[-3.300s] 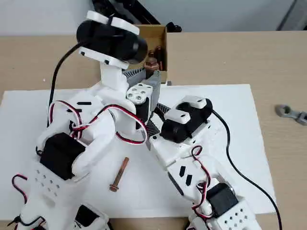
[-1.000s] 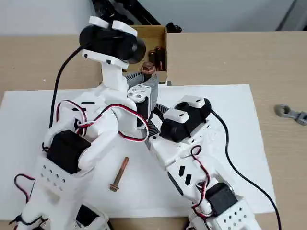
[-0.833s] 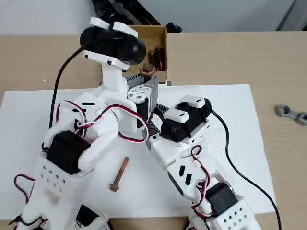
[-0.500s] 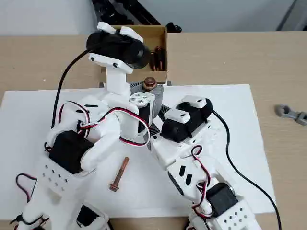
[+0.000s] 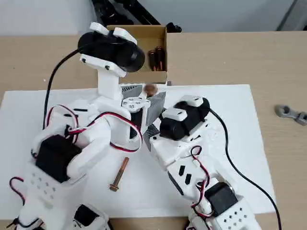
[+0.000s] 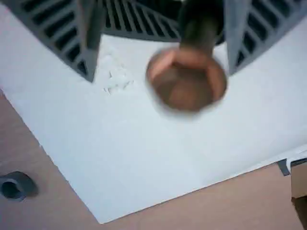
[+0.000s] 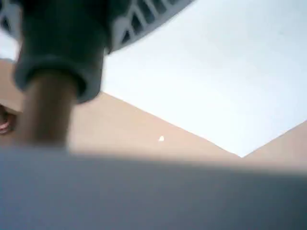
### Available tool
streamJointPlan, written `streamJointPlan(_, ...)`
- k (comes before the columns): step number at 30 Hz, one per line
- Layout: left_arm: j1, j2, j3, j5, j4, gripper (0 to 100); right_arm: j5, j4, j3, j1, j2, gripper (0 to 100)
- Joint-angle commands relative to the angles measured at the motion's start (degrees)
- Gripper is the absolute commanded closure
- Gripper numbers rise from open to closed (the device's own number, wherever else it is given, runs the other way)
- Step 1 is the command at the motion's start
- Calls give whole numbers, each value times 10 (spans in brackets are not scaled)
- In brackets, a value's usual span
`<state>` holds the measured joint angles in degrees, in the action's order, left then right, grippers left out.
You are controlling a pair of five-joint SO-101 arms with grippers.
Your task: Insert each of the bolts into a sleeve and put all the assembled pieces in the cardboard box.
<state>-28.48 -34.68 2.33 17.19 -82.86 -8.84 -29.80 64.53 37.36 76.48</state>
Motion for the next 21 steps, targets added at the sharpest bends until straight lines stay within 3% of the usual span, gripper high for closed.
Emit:
streamJointPlan(1, 4, -9, 36, -6, -9, 829, -3, -5, -66, -10, -22, 995)
streamJointPlan(8, 11, -12, 59, -9, -9, 834, -4, -13, -162, -40, -125, 995)
streamJointPlan(14, 144, -7, 104, -41, -12, 934, -5, -14, -295, -81, -300, 996)
streamJointPlan(17, 171, -10, 80, -69, -18, 996, -5, -18, -391, -92, -401, 996)
streamJointPlan(21, 194, -13, 59, -73, -36, 993, -5, -18, -512, -91, -523, 996)
